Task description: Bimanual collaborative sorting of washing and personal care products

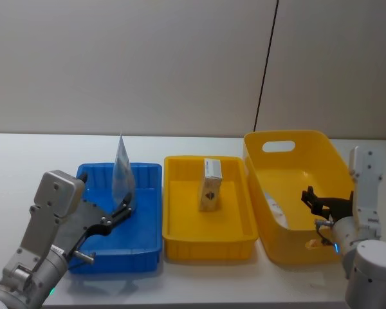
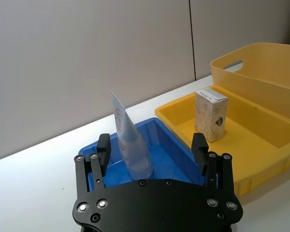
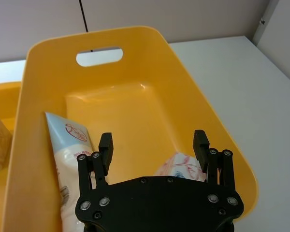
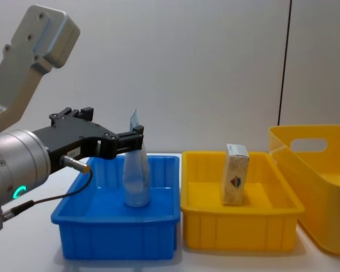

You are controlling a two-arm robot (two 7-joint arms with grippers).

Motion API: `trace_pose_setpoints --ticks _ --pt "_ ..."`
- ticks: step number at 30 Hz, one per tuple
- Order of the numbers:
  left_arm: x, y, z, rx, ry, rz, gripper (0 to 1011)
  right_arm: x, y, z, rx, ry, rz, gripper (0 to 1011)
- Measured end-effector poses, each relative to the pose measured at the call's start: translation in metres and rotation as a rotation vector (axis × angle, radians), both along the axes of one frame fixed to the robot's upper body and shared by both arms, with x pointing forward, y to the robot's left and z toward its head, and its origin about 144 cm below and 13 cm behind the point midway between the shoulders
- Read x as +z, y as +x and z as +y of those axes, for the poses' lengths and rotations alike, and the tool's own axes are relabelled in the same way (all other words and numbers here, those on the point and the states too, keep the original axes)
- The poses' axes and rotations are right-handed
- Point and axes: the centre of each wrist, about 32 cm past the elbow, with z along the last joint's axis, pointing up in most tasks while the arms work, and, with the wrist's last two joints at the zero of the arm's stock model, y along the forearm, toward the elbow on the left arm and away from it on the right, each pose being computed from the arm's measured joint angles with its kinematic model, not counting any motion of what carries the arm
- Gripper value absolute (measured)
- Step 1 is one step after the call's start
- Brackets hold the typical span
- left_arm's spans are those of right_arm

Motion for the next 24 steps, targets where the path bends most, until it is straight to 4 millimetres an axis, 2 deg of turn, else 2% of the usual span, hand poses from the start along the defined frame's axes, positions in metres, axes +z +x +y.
trace_pose_setpoints --ticks 12,24 --pt "0.0 0.0 0.0 0.0 0.0 0.0 1001 0.011 -0.006 -0.002 0.033 0.046 -0.109 1003" --pt "0.0 0.0 0.0 0.0 0.0 0.0 1001 0.03 -0.013 -0.007 0.086 0.123 -0.276 1004"
